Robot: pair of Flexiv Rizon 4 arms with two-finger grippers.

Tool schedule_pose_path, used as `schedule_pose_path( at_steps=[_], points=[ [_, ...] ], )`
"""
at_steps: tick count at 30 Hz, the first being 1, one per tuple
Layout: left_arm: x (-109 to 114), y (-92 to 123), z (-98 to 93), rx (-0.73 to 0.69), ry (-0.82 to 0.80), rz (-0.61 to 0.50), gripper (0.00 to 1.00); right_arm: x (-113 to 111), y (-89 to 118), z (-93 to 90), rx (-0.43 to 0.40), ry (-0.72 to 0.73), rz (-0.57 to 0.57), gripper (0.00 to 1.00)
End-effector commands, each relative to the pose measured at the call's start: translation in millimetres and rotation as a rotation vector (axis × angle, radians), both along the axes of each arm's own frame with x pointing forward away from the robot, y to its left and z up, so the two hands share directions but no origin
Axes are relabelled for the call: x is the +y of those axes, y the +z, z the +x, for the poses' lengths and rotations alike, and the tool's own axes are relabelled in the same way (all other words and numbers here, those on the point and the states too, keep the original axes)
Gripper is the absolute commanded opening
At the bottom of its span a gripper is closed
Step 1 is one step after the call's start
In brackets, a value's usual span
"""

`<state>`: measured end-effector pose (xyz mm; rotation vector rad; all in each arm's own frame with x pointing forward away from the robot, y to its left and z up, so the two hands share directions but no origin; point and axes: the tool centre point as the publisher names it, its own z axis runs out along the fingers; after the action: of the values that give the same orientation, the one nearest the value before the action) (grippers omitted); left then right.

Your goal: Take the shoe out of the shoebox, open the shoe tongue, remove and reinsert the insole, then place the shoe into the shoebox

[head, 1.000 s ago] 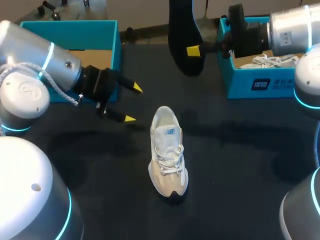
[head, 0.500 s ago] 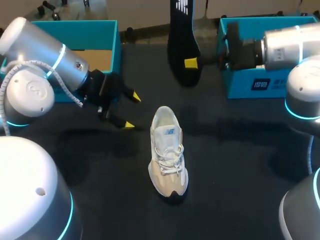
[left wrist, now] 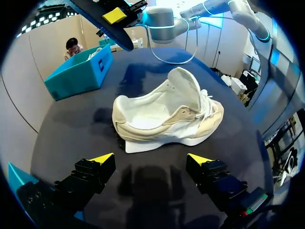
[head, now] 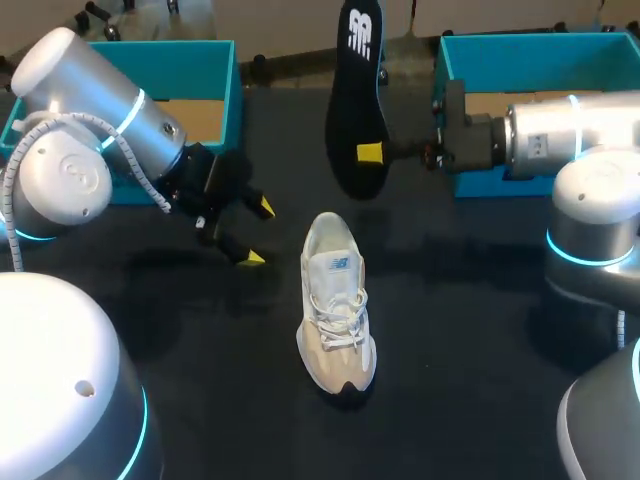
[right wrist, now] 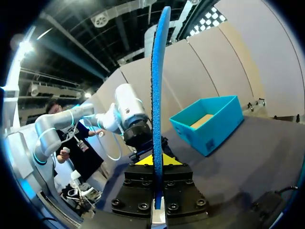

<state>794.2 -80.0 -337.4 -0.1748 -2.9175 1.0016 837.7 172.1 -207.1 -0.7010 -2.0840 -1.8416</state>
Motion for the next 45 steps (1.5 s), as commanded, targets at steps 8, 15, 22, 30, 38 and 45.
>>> schedule_pose_path(
  at_steps=[8, 15, 22, 30, 38, 45],
  points=[
    [6.1, -1.0, -2.5, 0.13, 0.046, -0.007, 1.0, 25.0, -28.0, 5.5, 0.009, 0.009, 0.053, 0.0],
    [10.9, -3.1, -12.5, 0.213, 0.043, -0.008, 1.0, 32.5, -40.9, -1.5, 0.012, 0.0, 0.071, 0.0],
    [9.1, -6.2, -22.8, 0.256, 0.038, -0.008, 1.0, 40.9, -51.5, -11.7, 0.031, -0.005, 0.065, 0.0],
    [4.6, -5.1, -33.0, 0.271, 0.049, -0.029, 1.0, 50.9, -65.9, -21.2, 0.026, -0.012, 0.052, 0.0],
    [-3.0, -0.1, -31.7, 0.26, 0.041, -0.027, 1.0, 51.9, -74.4, -24.7, 0.016, -0.011, 0.041, 0.0],
    [-11.6, 4.3, -34.6, 0.243, 0.027, -0.03, 1.0, 51.3, -77.8, -30.7, -0.006, -0.006, 0.029, 0.0]
  ],
)
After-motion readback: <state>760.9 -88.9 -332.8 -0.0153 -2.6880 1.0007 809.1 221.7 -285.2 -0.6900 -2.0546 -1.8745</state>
